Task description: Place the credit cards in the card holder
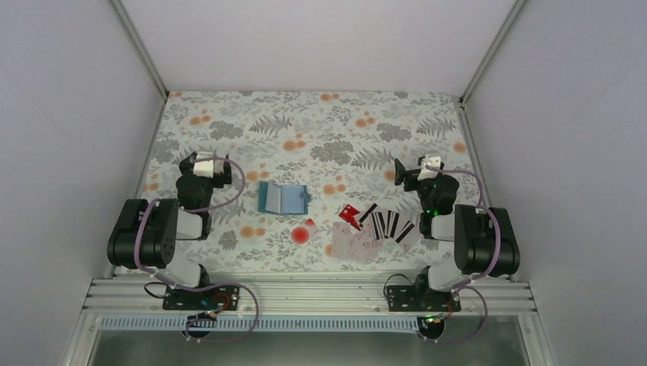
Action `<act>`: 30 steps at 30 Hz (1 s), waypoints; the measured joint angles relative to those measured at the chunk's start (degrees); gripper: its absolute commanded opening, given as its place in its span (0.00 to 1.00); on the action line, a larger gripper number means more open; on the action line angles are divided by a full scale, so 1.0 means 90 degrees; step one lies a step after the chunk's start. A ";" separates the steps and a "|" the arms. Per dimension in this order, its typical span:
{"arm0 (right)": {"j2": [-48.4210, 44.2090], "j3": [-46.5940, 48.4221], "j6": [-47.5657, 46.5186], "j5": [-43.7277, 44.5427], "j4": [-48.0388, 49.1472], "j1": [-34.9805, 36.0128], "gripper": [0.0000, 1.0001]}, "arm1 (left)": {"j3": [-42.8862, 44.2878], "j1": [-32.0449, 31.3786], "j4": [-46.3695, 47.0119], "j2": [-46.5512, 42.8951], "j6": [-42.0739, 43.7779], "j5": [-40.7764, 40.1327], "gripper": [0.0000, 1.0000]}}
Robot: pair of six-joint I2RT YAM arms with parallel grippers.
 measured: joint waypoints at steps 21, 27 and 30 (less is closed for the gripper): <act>0.0000 0.0000 0.0002 0.0002 -0.0002 0.0002 0.99 | 0.0007 0.0002 -0.0039 -0.0007 -0.0005 -0.0007 1.00; 0.0000 0.0950 0.0032 0.0143 -0.1365 0.0029 0.99 | 0.0971 0.0002 -0.1562 -0.0316 -0.0029 0.0010 1.00; -0.0104 0.1695 0.0051 0.0168 -0.2089 0.0041 0.99 | 0.1370 0.0002 -0.2302 -0.0758 -0.0027 0.0053 1.00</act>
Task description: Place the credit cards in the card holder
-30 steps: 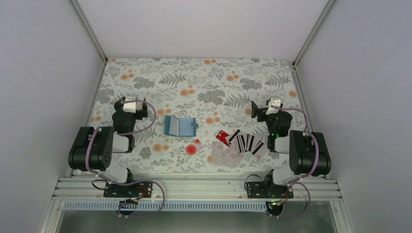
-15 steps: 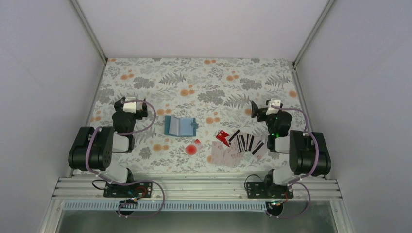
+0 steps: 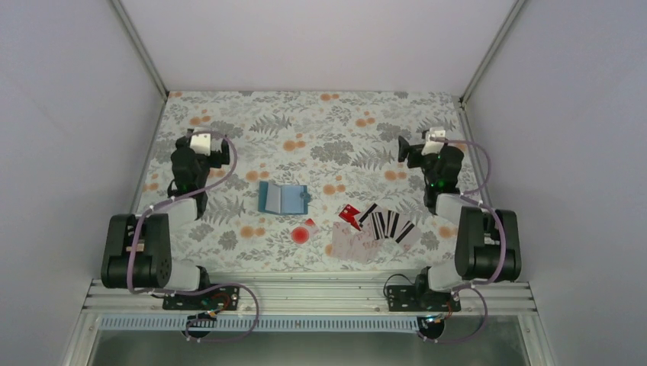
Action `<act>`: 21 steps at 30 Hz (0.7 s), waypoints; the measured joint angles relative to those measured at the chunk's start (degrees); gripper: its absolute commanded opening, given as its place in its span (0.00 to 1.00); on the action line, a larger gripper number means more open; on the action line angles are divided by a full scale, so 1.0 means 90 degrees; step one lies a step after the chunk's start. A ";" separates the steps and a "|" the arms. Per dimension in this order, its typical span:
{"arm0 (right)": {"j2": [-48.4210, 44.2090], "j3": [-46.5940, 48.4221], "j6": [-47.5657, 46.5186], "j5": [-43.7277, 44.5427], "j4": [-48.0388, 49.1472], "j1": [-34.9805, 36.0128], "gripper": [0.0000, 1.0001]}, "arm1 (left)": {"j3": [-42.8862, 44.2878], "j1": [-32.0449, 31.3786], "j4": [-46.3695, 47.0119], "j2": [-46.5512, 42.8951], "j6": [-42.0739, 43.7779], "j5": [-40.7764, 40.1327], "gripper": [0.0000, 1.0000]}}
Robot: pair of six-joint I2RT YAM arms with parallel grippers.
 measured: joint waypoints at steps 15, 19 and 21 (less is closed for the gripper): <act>-0.1953 0.2645 0.0325 0.0046 -0.4116 0.0053 0.99 | 0.4308 0.0000 -0.5622 -0.0799 -0.0831 0.0155 1.00; -0.2106 0.3648 0.0872 0.0085 -0.5044 0.0070 0.99 | 0.5459 0.0002 -0.6778 -0.0680 -0.1387 0.0381 1.00; -0.2157 0.4007 0.1328 0.0359 -0.5479 0.0078 0.99 | 0.5610 0.0005 -0.7130 -0.0750 -0.1698 0.0418 1.00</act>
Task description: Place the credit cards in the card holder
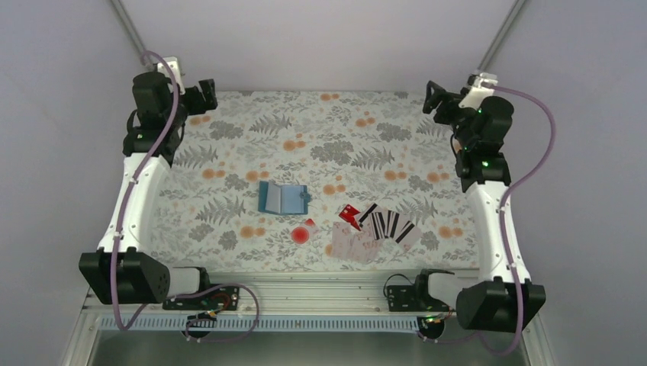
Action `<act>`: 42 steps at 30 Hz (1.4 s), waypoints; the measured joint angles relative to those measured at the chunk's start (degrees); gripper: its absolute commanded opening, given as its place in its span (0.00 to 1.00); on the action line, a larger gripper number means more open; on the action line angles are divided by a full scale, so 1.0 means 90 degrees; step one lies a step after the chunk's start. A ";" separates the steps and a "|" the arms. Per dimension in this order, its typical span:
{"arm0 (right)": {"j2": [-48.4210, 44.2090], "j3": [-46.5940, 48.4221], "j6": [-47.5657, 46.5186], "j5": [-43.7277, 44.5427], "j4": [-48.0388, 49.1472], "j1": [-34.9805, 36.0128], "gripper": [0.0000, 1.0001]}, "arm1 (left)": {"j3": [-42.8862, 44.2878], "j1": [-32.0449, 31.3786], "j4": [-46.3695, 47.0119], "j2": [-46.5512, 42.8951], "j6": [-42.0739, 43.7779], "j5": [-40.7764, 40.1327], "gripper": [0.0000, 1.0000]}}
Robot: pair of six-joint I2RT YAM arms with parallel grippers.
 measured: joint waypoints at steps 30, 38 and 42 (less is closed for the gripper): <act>-0.0027 0.1566 0.1367 -0.0056 -0.5263 0.0308 0.99 | 0.0228 -0.0389 -0.4223 -0.0860 -0.0772 0.0386 1.00; -0.0119 0.1838 0.1219 -0.0301 -0.6110 0.0381 0.99 | -0.0221 -0.0937 -0.4573 -0.1122 -0.0792 0.0471 1.00; -0.0192 0.1943 0.1124 -0.0323 -0.6290 0.0386 0.99 | -0.0624 -0.1098 -0.4639 -0.1523 -0.0816 0.0510 1.00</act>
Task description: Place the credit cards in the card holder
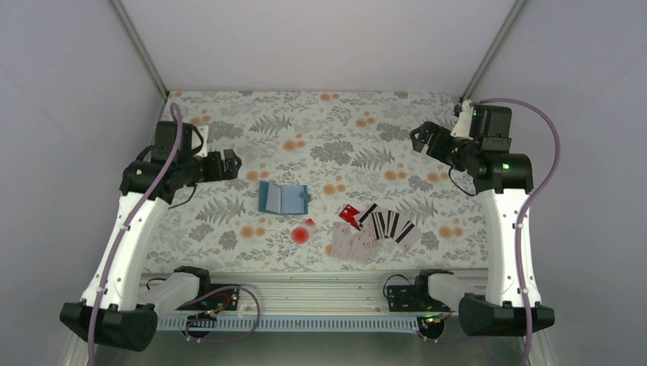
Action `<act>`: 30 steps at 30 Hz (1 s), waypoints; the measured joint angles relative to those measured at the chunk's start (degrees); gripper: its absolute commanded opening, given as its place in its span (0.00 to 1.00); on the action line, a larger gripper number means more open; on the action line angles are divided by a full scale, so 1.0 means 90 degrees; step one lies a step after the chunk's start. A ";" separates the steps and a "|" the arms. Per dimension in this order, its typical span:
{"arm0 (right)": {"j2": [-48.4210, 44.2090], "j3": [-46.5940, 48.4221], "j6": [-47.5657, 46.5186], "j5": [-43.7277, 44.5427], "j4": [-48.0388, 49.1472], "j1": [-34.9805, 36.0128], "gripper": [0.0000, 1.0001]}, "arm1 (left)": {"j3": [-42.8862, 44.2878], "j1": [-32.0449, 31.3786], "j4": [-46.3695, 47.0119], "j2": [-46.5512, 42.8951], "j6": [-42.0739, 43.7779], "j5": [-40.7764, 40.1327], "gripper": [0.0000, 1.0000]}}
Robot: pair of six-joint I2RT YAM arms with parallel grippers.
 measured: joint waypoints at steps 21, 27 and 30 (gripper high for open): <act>-0.1076 -0.0831 0.1428 -0.0219 0.0806 0.0010 0.99 | -0.0981 -0.0255 -0.0459 -0.1280 -0.0257 0.0143 1.00; -0.1081 -0.1338 0.1831 -0.0352 0.0226 0.0056 0.99 | -0.1382 -0.0296 -0.0471 -0.1411 -0.0262 0.0255 1.00; -0.1054 -0.1923 0.1933 -0.0342 -0.0165 0.0223 0.99 | -0.1537 -0.0304 -0.0478 -0.1406 -0.0279 0.0287 1.00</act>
